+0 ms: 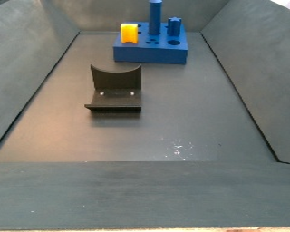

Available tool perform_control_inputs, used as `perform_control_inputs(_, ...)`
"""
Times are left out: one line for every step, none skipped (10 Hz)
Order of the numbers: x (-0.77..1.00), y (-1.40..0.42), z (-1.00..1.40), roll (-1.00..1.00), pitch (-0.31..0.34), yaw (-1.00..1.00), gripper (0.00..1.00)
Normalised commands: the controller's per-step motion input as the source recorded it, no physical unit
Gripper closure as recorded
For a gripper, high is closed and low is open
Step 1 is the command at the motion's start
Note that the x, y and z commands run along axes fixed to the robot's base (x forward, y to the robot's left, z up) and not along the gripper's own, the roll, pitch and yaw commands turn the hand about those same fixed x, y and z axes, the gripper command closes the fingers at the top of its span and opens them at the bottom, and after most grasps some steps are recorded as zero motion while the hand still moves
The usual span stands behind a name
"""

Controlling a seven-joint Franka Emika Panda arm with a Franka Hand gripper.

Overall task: Pick up the hexagon object. Move up. Place the hexagon object on the fixture. Regrasp the hexagon object. Move to above the board. Insert the hexagon object.
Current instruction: Move to above the board.

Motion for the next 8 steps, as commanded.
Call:
perform_control_inputs(-0.62, -1.00, 0.07, -1.00, -0.096, -0.06, 1.00)
perform_control_inputs(-0.65, -1.00, 0.07, -1.00, -0.109, -0.06, 1.00)
perform_control_inputs(-0.67, -1.00, 0.07, -1.00, -0.121, -0.07, 1.00)
perform_control_inputs(-0.72, -1.00, 0.06, -0.98, -0.139, -0.06, 1.00)
perform_control_inputs(-0.63, -0.86, 0.05, -0.83, -0.126, -0.06, 1.00)
perform_control_inputs(-0.31, -0.35, 0.02, -0.45, -0.095, -0.02, 1.00)
perform_control_inputs(-0.21, -0.21, 0.01, -0.34, -0.070, -0.02, 1.00)
perform_control_inputs(-0.09, -0.10, 0.01, -0.20, -0.013, -0.02, 1.00)
